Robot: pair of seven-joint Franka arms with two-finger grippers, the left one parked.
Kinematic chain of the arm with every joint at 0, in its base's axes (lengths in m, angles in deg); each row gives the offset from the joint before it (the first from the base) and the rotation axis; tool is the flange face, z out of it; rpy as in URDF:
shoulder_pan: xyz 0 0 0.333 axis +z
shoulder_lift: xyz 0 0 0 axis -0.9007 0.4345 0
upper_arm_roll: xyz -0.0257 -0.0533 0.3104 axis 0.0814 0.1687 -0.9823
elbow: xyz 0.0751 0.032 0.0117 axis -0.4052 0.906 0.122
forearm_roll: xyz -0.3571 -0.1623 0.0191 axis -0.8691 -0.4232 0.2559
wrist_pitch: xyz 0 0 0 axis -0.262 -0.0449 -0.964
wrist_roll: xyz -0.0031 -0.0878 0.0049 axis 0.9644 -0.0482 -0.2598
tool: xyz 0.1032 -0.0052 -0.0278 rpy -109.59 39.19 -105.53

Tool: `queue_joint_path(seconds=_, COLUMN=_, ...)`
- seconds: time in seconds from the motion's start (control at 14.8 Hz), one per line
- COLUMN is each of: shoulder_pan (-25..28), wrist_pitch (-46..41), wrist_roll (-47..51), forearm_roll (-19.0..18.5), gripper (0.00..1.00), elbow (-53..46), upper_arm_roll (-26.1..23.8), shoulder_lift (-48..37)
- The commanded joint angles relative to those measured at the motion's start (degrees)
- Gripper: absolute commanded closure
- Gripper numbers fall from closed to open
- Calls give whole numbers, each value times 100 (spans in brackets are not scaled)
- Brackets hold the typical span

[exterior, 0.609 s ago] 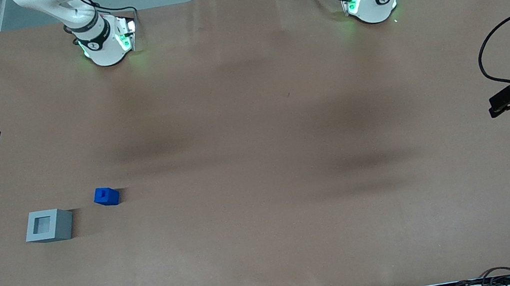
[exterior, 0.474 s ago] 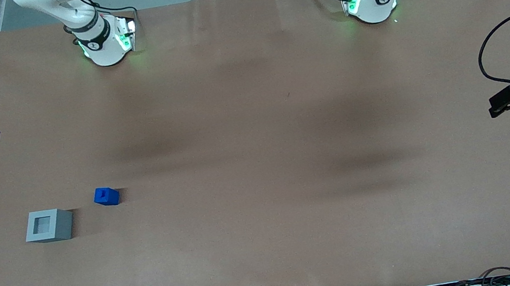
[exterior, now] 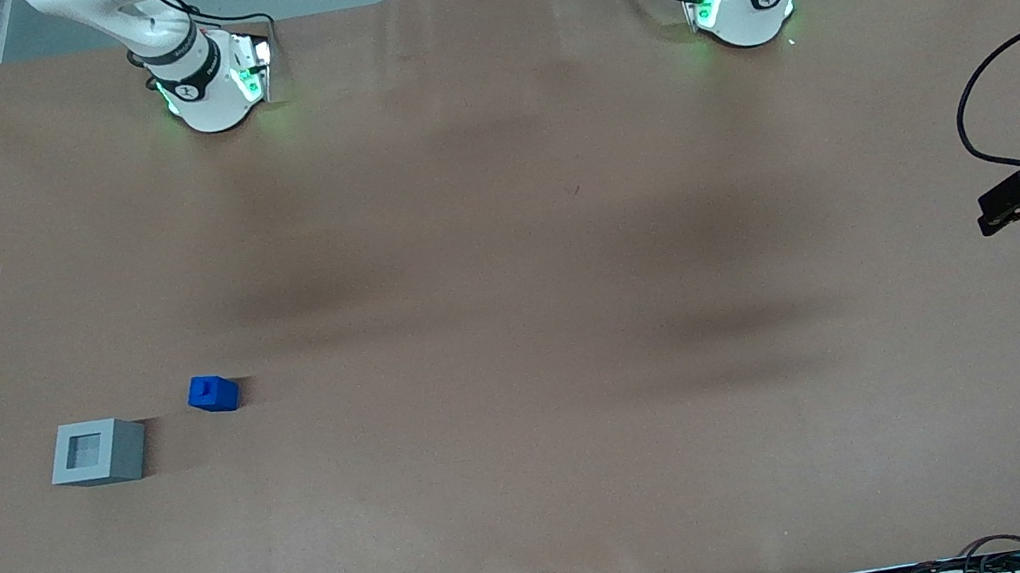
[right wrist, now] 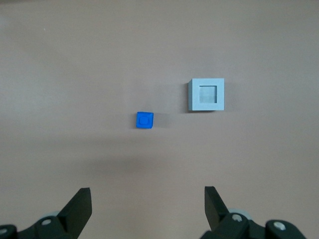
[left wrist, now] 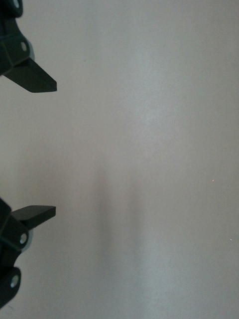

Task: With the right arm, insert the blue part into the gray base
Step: 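Move the right gripper from rest toward the blue block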

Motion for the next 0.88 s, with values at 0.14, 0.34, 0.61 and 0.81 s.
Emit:
queue_joint_path(seconds=0.14, shoulder_pan=-22, wrist_pitch=36, wrist_roll=51, forearm_roll=-1, gripper=0, elbow=-1, upper_arm_roll=-48, shoulder_lift=531)
queue_joint_path(seconds=0.34, shoulder_pan=-4, wrist_pitch=648, wrist_roll=60, forearm_roll=25, gripper=0, elbow=436, upper_arm_roll=-66, shoulder_lift=743)
queue_joint_path(seconds=0.61, shoulder_pan=31, wrist_pitch=1678, wrist_roll=60, forearm_roll=52, gripper=0, elbow=1368, upper_arm_roll=-75, shoulder_lift=770)
queue_joint_path(seconds=0.81, shoulder_pan=31, wrist_pitch=2354, wrist_roll=60, forearm_roll=52, gripper=0, elbow=1765, upper_arm_roll=-75, shoulder_lift=997)
